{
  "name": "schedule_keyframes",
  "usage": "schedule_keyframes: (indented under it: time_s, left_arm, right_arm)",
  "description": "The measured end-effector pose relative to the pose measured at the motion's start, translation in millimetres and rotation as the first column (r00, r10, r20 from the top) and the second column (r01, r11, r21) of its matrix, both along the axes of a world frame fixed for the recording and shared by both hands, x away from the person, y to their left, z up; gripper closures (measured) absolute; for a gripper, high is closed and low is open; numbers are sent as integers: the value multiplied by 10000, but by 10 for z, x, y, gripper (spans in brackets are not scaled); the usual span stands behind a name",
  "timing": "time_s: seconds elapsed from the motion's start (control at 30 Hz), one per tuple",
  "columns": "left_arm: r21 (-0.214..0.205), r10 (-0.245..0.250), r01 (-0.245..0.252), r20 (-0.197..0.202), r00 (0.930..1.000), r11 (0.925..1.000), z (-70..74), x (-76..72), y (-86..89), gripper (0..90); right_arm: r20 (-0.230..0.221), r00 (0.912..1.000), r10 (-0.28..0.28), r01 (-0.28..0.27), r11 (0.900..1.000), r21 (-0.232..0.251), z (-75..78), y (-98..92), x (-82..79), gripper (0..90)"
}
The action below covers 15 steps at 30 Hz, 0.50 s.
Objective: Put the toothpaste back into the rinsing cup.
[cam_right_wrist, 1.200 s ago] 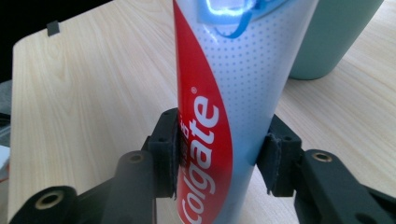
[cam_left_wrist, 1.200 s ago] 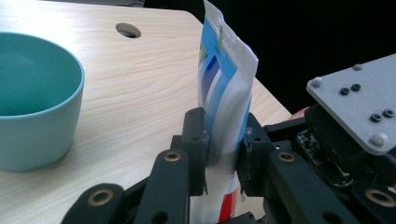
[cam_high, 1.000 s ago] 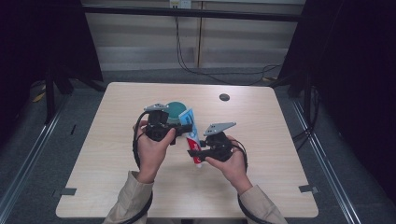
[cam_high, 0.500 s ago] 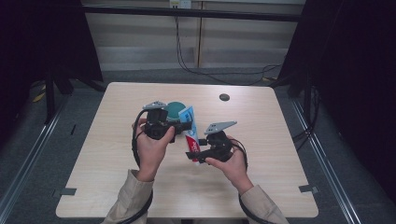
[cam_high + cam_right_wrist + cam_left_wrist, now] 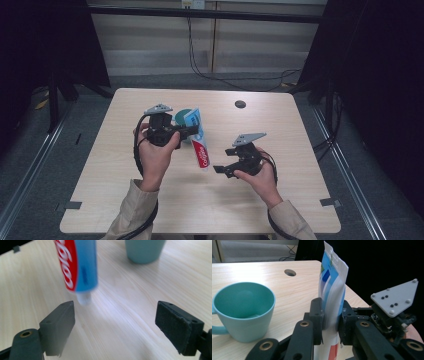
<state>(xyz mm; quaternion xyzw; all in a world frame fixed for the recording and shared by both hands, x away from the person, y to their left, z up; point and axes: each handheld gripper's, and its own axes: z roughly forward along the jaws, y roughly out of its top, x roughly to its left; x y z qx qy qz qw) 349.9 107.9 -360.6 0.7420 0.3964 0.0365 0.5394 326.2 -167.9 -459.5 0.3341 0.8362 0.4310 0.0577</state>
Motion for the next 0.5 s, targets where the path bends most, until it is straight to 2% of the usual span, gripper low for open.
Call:
schedule_keyframes:
  time_s: [0.2, 0.27, 0.4, 0.5]
  left_arm:
    - [21, 107, -107, 121, 9999, 9999, 46, 28, 33, 767]
    - [79, 140, -141, 131, 9998, 9999, 72, 44, 50, 767]
    - [210, 227, -232, 218, 9995, 9995, 108, 63, 72, 766]
    - [233, 285, -290, 237, 9993, 9993, 126, 79, 85, 766]
  right_arm:
    - [-145, 9995, -270, 264, 9988, -400, -175, -203, -34, 156]
    - [-80, 9995, -297, 293, 9982, -515, -191, -222, -41, 154]
    - [-226, 9985, -498, 478, 9956, -802, -302, -327, -72, 154]
    - [-350, 9971, -680, 650, 9948, -789, -360, -392, -88, 154]
